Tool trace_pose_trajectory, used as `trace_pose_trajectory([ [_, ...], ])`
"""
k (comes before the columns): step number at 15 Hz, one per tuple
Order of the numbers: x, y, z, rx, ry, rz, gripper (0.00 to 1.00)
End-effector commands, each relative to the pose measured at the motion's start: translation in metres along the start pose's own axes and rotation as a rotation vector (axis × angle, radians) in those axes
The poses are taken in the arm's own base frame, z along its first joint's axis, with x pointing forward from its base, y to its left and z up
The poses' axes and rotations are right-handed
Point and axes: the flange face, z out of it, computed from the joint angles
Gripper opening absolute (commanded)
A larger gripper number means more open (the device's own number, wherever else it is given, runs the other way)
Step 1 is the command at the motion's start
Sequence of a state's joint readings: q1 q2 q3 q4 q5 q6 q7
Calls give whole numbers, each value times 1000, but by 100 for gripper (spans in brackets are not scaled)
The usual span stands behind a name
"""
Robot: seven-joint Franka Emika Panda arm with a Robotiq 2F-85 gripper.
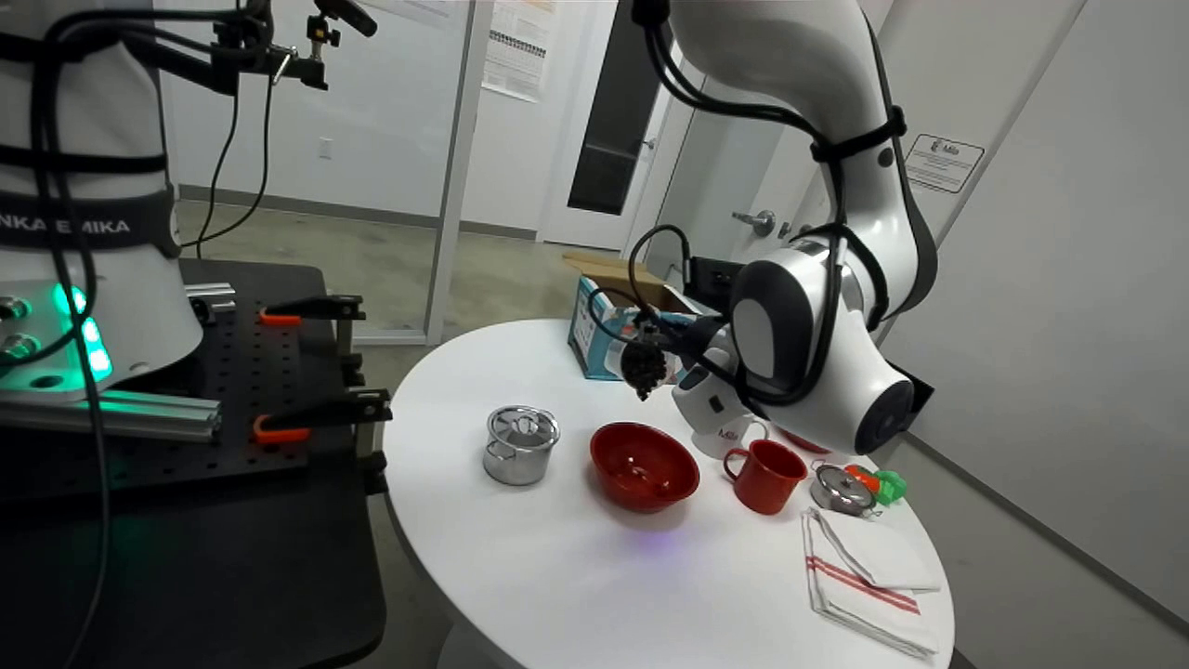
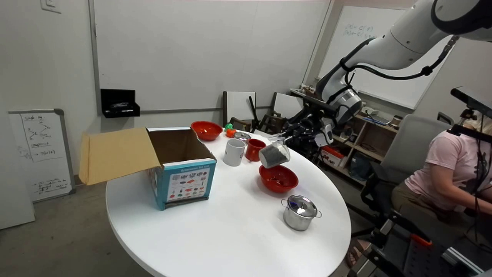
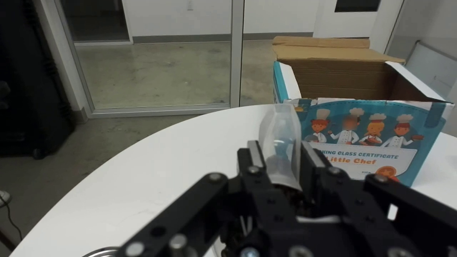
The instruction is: Pour some contents of the jug into the bowl
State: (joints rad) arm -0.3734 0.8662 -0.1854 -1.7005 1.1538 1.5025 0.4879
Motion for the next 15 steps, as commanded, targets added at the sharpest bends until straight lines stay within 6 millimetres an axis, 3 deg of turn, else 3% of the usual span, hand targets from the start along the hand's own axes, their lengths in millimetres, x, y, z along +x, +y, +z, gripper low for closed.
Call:
trace_pose_trajectory([
  [1, 0, -7, -3, 14, -67, -9, 9],
  [15, -2, -10, -1, 39, -203, -43, 9],
])
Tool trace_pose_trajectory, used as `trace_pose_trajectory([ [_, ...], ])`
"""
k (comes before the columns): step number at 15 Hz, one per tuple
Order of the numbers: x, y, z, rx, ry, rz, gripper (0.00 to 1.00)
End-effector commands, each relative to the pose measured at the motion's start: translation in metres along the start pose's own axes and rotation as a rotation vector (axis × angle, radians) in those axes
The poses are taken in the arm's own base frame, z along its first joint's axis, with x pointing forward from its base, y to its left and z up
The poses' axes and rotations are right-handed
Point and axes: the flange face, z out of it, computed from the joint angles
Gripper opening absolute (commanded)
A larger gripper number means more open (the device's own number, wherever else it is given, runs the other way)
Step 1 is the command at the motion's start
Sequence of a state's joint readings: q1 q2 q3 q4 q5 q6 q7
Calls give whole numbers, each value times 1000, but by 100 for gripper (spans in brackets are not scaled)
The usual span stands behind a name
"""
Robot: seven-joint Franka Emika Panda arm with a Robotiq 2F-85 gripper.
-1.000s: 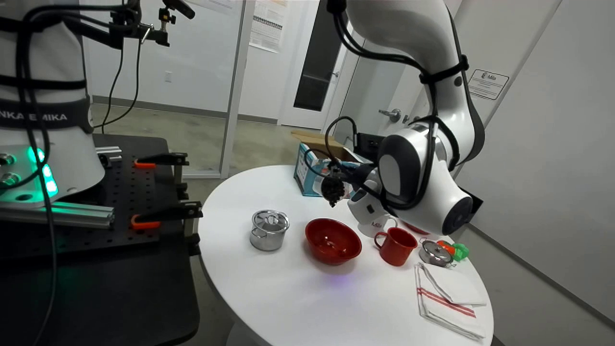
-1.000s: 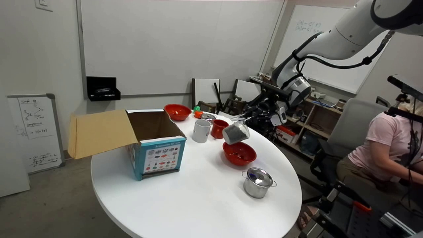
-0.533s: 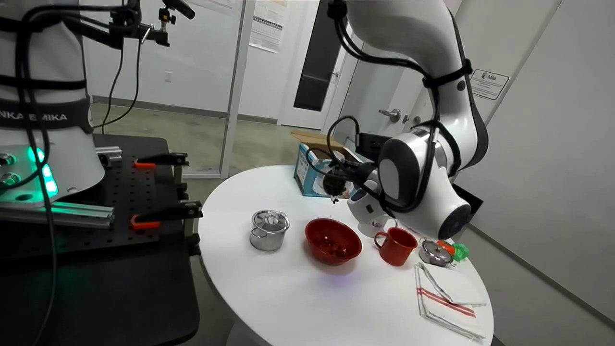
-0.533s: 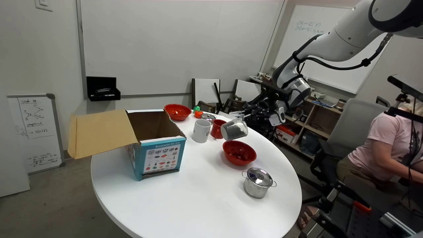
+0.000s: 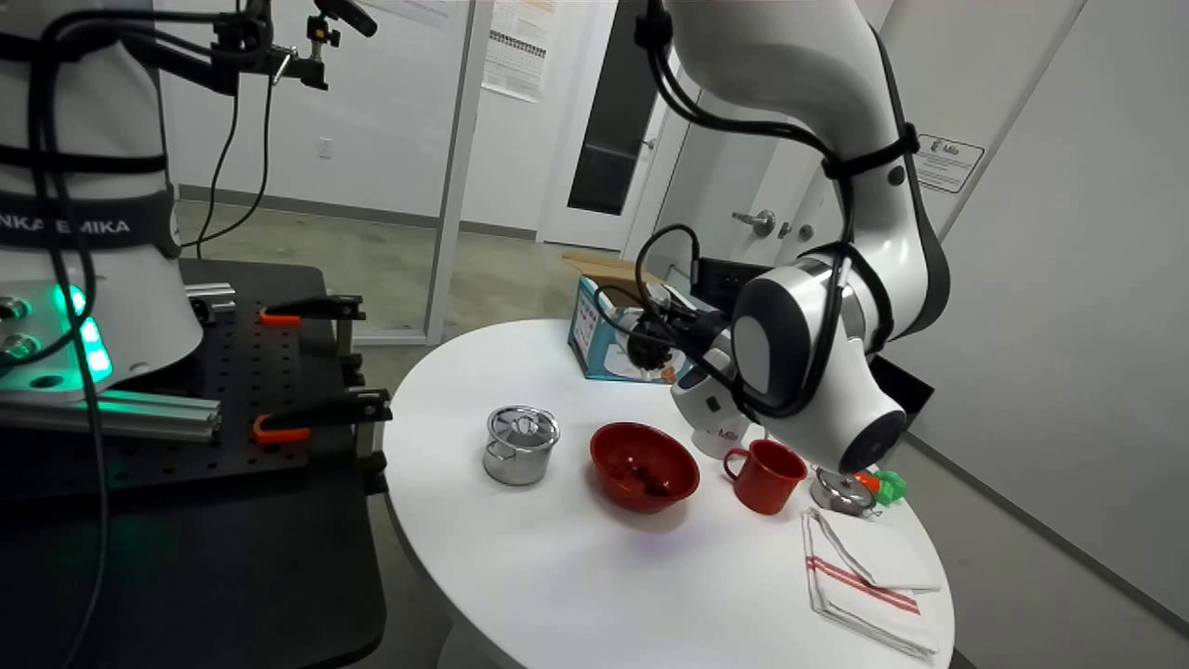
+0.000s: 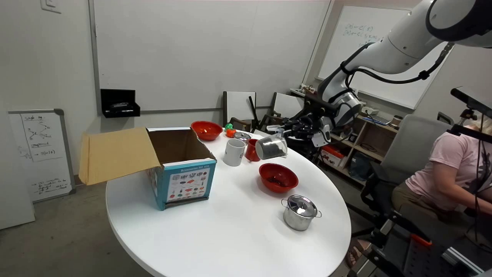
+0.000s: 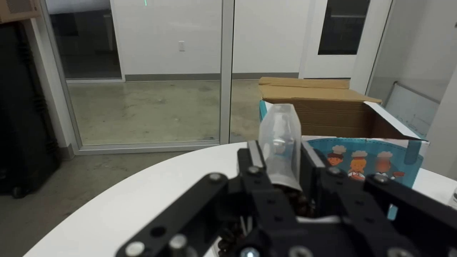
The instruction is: Pour some contents of the jug into the bowl
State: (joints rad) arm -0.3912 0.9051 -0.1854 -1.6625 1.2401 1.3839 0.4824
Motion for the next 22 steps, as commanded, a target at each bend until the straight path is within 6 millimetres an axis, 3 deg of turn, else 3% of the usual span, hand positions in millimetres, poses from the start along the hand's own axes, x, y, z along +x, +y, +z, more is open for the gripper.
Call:
trace_pose_trajectory([
  [1, 0, -5, -3, 6, -76, -34, 9],
  [13, 3, -7, -4, 7, -92, -37, 9],
  [19, 7, -7, -15, -28, 32, -13, 9],
  [22, 6, -10, -3, -4, 120, -34, 9],
])
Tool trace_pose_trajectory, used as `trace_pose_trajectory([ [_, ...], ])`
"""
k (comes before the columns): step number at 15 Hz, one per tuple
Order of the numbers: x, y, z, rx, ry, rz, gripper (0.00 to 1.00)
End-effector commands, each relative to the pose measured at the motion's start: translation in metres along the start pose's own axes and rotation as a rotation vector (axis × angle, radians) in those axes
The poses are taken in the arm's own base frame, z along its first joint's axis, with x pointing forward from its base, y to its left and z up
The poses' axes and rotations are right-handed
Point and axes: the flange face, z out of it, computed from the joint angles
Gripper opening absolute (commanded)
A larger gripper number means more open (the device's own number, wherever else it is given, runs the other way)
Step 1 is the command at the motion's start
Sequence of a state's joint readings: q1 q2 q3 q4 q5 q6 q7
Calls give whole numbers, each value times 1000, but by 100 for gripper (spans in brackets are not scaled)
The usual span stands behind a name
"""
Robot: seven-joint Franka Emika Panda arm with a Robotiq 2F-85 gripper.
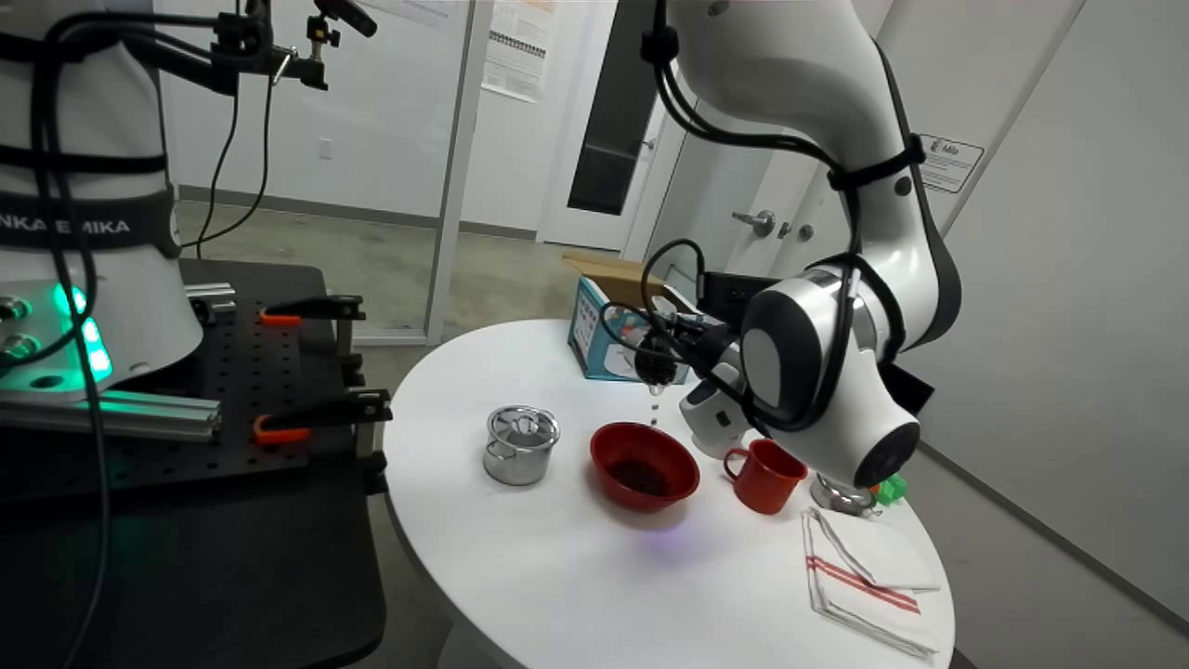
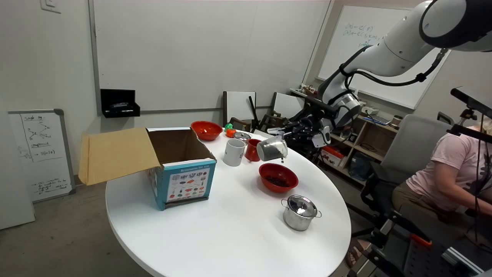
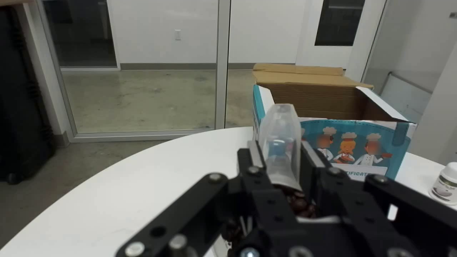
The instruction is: Pour some contents of the jug into the bowl
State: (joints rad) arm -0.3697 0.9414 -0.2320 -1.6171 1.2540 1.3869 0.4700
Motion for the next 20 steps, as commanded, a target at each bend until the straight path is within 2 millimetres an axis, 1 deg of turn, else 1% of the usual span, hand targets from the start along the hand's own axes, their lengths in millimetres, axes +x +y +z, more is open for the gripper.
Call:
trace_pose_trajectory([
  [1, -4, -4, 14, -17, 106, -17, 9],
  [4, -5, -8, 26, -30, 166, -6, 9],
  [8, -20, -14, 36, -62, 229, -13, 9],
  [13, -49, -20, 36, -123, 387, -14, 8],
  [16, -69, -22, 39, -152, 546, -33, 9],
  [18, -82, -24, 47, -178, 647, -58, 9],
  [20, -98, -25, 62, -207, 740, -97, 8],
])
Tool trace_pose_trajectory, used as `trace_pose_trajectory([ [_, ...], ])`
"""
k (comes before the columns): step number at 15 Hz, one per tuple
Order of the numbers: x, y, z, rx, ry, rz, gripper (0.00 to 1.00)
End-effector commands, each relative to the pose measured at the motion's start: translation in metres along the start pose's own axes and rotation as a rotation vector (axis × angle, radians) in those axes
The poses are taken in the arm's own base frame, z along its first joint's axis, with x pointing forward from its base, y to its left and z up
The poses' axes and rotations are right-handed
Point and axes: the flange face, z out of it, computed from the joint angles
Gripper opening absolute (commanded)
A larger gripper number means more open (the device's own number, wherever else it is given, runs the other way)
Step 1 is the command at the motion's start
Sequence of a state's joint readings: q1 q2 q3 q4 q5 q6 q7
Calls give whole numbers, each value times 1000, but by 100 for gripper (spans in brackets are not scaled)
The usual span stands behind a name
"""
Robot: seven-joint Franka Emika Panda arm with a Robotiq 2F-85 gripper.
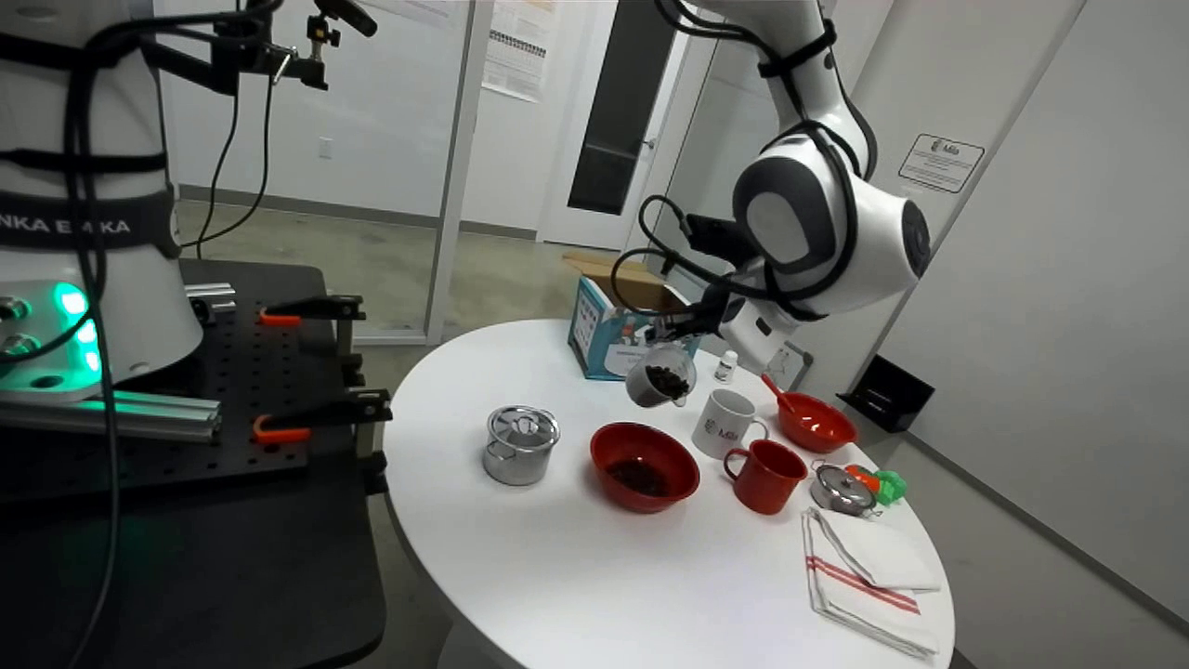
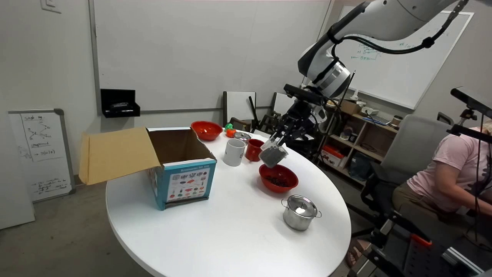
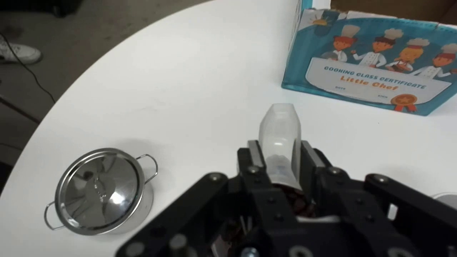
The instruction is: Pour some contents of the jug into the bowl
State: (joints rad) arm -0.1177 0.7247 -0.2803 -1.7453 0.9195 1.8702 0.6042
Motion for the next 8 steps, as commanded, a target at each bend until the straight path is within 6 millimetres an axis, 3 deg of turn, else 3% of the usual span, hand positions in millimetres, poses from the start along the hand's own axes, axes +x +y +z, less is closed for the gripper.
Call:
trace_pose_trajectory([
  [1, -47, 1, 0, -37, 166, -58, 9],
  [6, -113, -9, 25, -114, 298, -222, 9],
  [8, -130, -14, 43, -150, 352, -260, 8],
])
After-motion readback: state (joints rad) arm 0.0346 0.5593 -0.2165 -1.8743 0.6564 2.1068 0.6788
